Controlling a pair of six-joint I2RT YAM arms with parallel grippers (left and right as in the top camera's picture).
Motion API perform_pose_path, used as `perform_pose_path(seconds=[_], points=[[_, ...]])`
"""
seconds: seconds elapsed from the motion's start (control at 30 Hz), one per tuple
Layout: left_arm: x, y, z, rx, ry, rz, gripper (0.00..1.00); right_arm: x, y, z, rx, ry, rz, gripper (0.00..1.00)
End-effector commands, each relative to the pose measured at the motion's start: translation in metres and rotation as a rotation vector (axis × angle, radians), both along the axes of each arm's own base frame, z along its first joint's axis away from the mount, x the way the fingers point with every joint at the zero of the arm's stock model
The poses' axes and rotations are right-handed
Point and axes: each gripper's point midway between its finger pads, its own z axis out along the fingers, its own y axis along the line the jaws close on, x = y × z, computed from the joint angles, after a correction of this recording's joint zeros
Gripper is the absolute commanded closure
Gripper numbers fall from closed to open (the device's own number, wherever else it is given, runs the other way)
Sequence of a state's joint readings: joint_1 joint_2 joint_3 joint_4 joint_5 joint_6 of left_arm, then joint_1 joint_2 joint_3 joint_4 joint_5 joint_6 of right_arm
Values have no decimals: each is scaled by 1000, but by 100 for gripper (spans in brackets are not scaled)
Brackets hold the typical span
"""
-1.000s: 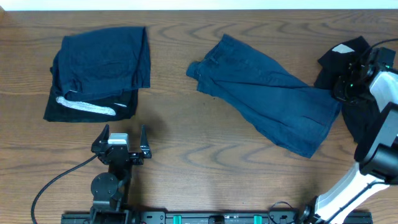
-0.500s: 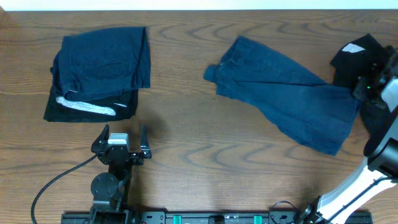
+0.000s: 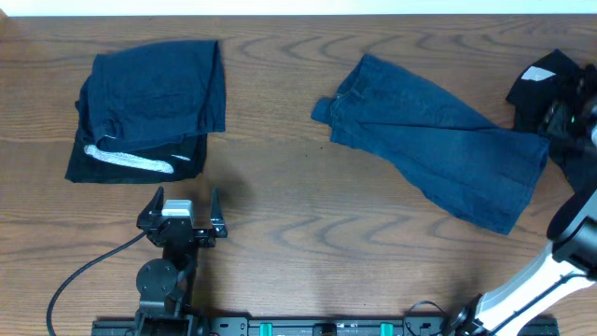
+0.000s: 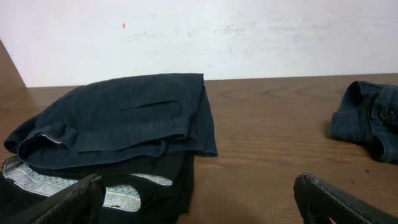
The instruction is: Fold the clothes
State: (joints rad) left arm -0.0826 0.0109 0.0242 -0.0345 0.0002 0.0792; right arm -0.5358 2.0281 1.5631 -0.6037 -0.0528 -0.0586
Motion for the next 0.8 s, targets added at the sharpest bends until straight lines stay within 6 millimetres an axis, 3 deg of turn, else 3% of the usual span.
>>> perform_pose_path(seconds=[0.0, 0.1, 0.17, 0.3, 0.4, 0.47, 0.67, 0.77], points=[[-1, 1, -17, 8, 50, 6, 2, 34, 55, 103, -7, -210, 159, 23], [-1, 1, -17, 8, 50, 6, 2, 39, 117, 138, 19, -261, 313, 23], [-1, 1, -17, 8, 50, 6, 2, 39, 161, 150, 30, -269, 405, 23], [-1, 1, -17, 8, 50, 6, 2, 34, 243, 149, 69, -230, 570, 23], [-1, 1, -17, 8, 50, 6, 2, 24, 303, 128, 100, -164, 696, 23], [-1, 1, -17, 8, 50, 6, 2, 19, 334, 112, 88, -124, 755, 20], [-1, 1, -17, 8, 50, 6, 2, 17, 383, 57, 11, 3, 838, 16], [-1, 1, -17, 8, 50, 6, 2, 12, 403, 19, 22, 83, 882, 16]])
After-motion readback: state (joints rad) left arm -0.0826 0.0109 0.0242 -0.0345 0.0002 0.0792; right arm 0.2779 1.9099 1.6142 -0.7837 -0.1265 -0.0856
